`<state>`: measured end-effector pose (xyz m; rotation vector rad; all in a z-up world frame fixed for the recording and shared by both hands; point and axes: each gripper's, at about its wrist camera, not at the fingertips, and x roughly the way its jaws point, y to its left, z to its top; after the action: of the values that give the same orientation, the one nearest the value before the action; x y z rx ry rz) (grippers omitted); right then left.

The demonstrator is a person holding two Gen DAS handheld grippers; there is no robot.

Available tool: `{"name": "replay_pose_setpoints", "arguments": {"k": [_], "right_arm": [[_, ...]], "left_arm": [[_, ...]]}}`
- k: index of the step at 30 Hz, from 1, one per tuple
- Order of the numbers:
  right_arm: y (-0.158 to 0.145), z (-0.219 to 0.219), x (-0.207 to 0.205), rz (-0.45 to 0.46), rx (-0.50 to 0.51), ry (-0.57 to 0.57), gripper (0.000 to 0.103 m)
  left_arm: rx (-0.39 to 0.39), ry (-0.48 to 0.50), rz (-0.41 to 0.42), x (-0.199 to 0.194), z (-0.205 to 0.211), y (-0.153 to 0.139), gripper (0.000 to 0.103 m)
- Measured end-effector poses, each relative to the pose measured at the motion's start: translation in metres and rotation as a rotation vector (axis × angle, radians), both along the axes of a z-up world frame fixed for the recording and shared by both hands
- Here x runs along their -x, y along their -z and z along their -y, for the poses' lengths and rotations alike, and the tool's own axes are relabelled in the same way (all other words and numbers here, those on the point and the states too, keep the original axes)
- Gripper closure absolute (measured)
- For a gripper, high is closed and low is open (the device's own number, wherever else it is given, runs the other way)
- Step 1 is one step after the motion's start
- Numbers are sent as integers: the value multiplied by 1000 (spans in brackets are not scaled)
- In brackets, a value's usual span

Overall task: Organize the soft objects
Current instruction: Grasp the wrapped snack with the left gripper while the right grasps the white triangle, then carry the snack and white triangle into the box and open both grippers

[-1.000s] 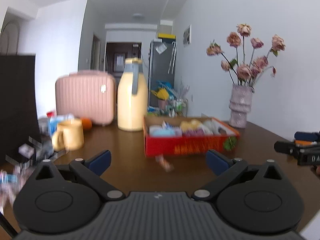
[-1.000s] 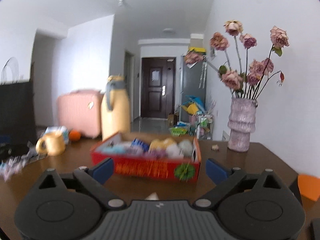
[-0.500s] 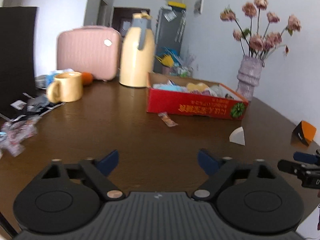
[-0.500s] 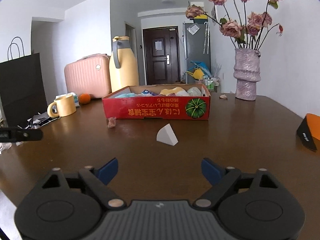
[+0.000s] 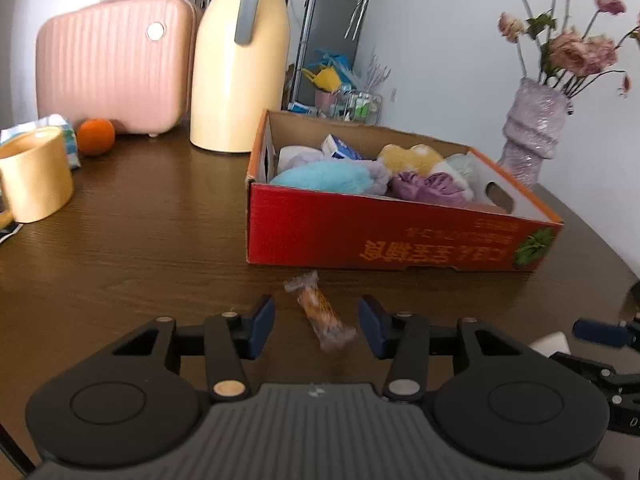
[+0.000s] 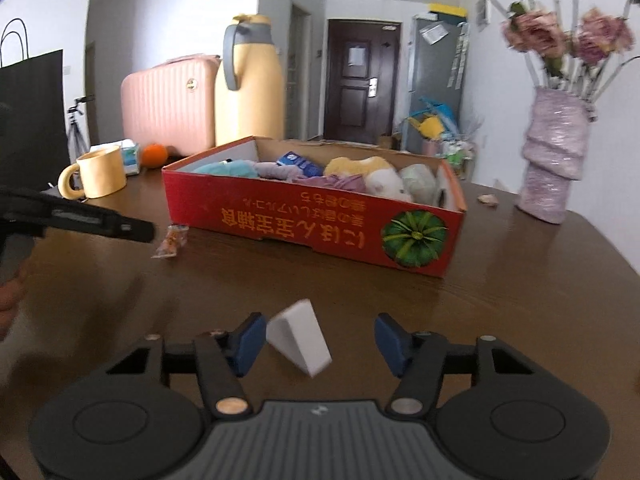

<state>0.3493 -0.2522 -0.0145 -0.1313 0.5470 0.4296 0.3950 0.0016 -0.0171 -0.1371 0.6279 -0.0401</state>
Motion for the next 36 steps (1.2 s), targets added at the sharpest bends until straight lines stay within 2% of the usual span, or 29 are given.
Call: {"name": "replay_pose_setpoints", "arguments": {"k": [1,2,4,6,9,13,18,25,30,36], "right_arm": [[2,-2,-7,-15,-4,-11,62],[4,-3,-13,-34,-10,-20,73],[6,-2,-20,-53,-69,-60,83],[7,-2,-25,-63,-110,-53,83],[9,-3,-29,-58,-123,-42,84],[10,-2,-30,-60,-145,-36,86],[6,3,-27,-70,-175,-13,87],[-13,15,22,-29,-232,15,87],[-22,24,67,-8,-262,26,87],[-33,27,111,28,-276,28,87]], "left_arm": [[6,8,-7,-5,0,3,61],[15,16,-16,-9,0,6,70],[28,24,-41,-15,0,12,79],[30,20,-45,-17,-1,15,84],[49,29,-51,-17,-4,14,85],[24,40,-45,-16,-1,13,89],[13,63,18,13,7,-3,90],[98,100,32,95,18,-14,90],[92,134,79,145,27,-34,90],[96,152,137,177,33,-51,90]]}}
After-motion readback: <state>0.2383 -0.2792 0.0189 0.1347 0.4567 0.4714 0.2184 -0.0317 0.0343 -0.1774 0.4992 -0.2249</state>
